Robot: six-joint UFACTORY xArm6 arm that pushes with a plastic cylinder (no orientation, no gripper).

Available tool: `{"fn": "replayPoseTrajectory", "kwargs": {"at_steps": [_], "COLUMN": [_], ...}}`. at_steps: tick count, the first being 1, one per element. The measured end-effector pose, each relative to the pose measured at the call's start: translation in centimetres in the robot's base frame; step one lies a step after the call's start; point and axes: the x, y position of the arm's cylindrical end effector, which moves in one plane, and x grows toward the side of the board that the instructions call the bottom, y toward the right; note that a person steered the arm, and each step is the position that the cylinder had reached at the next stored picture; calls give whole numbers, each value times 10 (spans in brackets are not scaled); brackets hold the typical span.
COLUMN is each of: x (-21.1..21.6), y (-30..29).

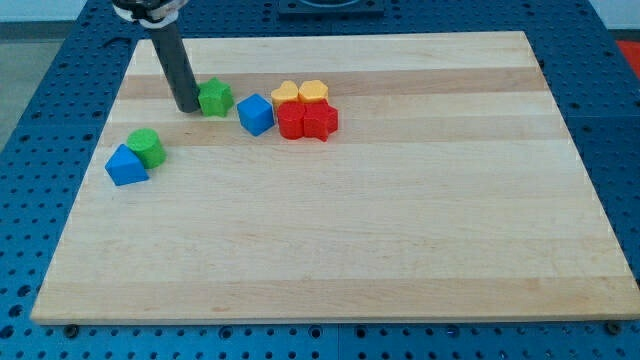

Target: Slide the green star above the blue cube

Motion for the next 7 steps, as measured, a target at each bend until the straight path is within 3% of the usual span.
{"fn": "replayPoseTrajectory", "kwargs": {"at_steps": [2, 4, 7], "x": [-10, -23, -23], "y": [16, -15, 41]}}
